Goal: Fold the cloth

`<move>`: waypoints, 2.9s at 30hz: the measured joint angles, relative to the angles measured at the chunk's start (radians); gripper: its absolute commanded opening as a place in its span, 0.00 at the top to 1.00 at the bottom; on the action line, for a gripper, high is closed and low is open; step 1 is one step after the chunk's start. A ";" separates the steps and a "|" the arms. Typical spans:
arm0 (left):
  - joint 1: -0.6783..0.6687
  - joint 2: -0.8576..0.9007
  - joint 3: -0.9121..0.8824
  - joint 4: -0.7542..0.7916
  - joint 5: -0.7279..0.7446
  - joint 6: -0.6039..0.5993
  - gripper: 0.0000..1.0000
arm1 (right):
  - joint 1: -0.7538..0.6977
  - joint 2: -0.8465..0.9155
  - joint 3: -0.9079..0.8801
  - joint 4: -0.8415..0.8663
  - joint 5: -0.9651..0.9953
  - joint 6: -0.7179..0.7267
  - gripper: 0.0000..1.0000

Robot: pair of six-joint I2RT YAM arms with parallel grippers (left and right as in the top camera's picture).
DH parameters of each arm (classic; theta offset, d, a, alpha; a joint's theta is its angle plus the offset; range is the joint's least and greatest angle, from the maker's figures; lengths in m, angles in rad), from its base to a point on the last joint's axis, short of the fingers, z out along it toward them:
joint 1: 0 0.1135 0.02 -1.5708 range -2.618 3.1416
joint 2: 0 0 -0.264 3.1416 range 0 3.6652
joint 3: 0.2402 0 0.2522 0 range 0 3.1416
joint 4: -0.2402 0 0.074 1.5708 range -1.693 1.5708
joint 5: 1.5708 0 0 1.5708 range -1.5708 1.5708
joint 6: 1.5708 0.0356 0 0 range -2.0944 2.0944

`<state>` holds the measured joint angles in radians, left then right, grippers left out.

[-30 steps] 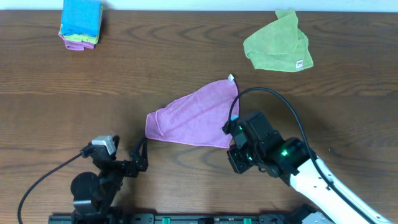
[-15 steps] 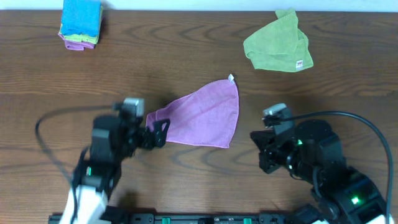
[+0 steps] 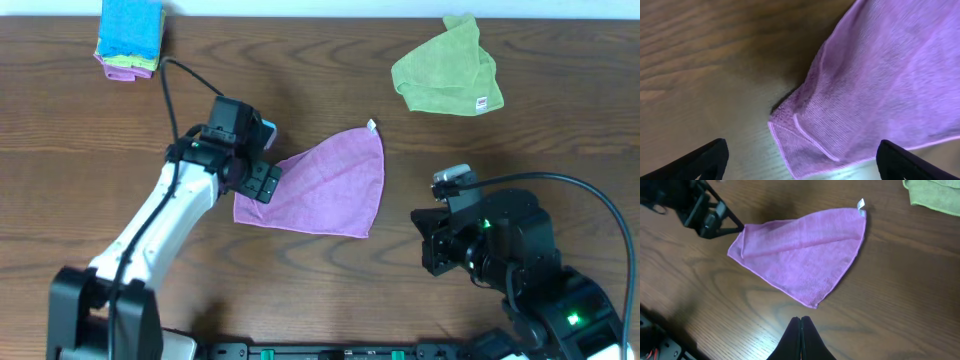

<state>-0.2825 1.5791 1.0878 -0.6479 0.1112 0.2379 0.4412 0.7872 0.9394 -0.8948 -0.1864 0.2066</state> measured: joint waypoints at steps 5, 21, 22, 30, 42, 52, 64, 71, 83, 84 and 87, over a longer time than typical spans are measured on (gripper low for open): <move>0.000 0.069 0.002 0.032 -0.016 0.023 0.07 | 0.000 0.000 0.000 0.003 0.000 0.007 0.96; 0.000 0.186 0.002 0.148 -0.055 0.042 0.57 | 0.000 0.000 0.000 0.016 0.000 0.027 0.96; 0.000 0.186 0.002 0.148 -0.051 0.043 0.65 | 0.000 0.000 0.000 0.017 0.000 0.029 0.96; 0.000 0.186 0.002 0.152 -0.039 0.050 0.94 | 0.000 0.001 0.000 0.023 0.000 0.036 0.96; 0.008 0.186 0.004 0.422 -0.187 0.050 0.94 | 0.000 0.100 0.000 0.051 0.003 0.050 0.98; 0.168 0.187 0.007 0.817 -0.253 -0.012 0.05 | 0.000 0.163 0.000 0.105 0.004 0.057 0.95; 0.192 0.177 0.008 0.360 -0.064 -0.217 0.05 | -0.044 0.348 0.000 0.122 0.011 0.041 0.63; 0.194 0.018 0.008 0.179 0.000 -0.331 0.05 | -0.269 0.551 0.000 0.251 -0.206 -0.100 0.25; 0.194 -0.132 0.008 0.025 0.159 -0.392 0.05 | -0.323 1.004 0.002 0.657 -0.653 -0.162 0.21; 0.194 -0.132 0.008 0.025 0.167 -0.392 0.05 | -0.322 1.017 0.002 0.668 -0.664 -0.158 0.21; 0.194 -0.132 0.008 0.024 0.180 -0.395 0.05 | -0.322 1.047 0.002 0.690 -0.688 -0.156 0.20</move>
<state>-0.0887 1.4475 1.0962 -0.6243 0.2909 -0.1574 0.1196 1.8343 0.9417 -0.2043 -0.8742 0.0509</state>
